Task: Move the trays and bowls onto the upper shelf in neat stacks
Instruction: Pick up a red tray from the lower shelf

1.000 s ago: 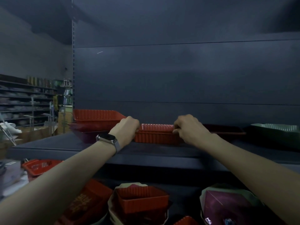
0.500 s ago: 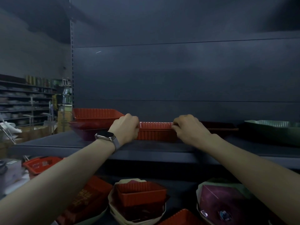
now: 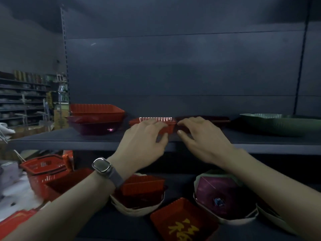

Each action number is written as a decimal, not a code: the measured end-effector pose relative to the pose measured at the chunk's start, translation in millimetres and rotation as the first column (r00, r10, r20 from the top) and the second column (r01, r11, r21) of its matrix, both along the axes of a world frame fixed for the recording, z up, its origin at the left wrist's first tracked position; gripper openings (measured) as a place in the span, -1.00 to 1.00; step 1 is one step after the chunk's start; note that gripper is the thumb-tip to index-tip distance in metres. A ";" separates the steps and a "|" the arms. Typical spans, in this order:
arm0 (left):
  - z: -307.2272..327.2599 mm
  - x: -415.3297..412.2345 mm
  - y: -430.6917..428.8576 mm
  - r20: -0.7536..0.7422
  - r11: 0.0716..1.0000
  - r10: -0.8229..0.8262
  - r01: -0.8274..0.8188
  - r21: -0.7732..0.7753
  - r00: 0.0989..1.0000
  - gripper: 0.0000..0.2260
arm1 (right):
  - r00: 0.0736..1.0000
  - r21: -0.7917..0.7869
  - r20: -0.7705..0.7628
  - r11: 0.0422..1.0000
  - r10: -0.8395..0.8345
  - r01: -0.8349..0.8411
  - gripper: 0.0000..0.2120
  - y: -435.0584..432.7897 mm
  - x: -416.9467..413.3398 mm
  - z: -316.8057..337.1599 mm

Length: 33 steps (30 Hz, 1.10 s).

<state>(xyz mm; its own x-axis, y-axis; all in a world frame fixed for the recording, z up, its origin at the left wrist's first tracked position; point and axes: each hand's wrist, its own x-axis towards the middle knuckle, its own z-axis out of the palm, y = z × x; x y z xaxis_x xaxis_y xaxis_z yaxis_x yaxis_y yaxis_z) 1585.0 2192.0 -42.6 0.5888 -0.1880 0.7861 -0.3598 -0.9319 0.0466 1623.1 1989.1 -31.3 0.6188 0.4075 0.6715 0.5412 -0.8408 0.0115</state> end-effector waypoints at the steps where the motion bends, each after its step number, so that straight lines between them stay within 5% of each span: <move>1: -7.2 -4.2 -3.7 -0.007 1.000 -0.010 0.010 -0.007 1.000 -0.69 | 1.000 0.008 0.003 1.000 0.014 -0.014 -0.64 -5.7 -6.5 -5.5; 8: -72.1 -12.7 -27.2 -0.128 0.997 -0.062 0.055 -0.056 0.990 -0.71 | 0.999 0.049 -0.035 0.998 0.032 -0.030 -0.63 -45.3 -38.1 -53.6; 14: -137.1 -3.6 -34.6 -0.321 0.994 -0.049 0.015 -0.108 0.946 -0.70 | 0.974 0.116 -0.226 0.992 -0.023 0.051 -0.63 -75.0 -39.7 -121.1; 18: -187.0 2.1 -34.4 -0.464 0.986 -0.014 -0.064 -0.151 0.886 -0.77 | 0.916 0.145 -0.395 0.979 -0.073 0.140 -0.86 -85.5 -29.4 -179.6; 24: -262.8 16.1 -21.2 -0.620 0.941 0.028 -0.229 -0.247 0.784 -0.87 | 0.807 0.202 -0.585 0.950 -0.078 0.238 -0.94 -86.3 -18.4 -255.0; 28: -289.9 26.7 -16.5 -0.715 0.819 -0.137 -0.327 -0.471 0.686 -0.73 | 0.789 0.192 -0.613 0.959 -0.050 0.210 -0.74 -86.0 -10.4 -286.3; 33: -301.4 23.3 -40.5 -0.687 0.453 -0.475 -0.516 -0.727 0.550 -0.52 | 0.775 0.112 -0.619 0.962 -0.127 0.248 -0.79 -85.4 8.5 -304.4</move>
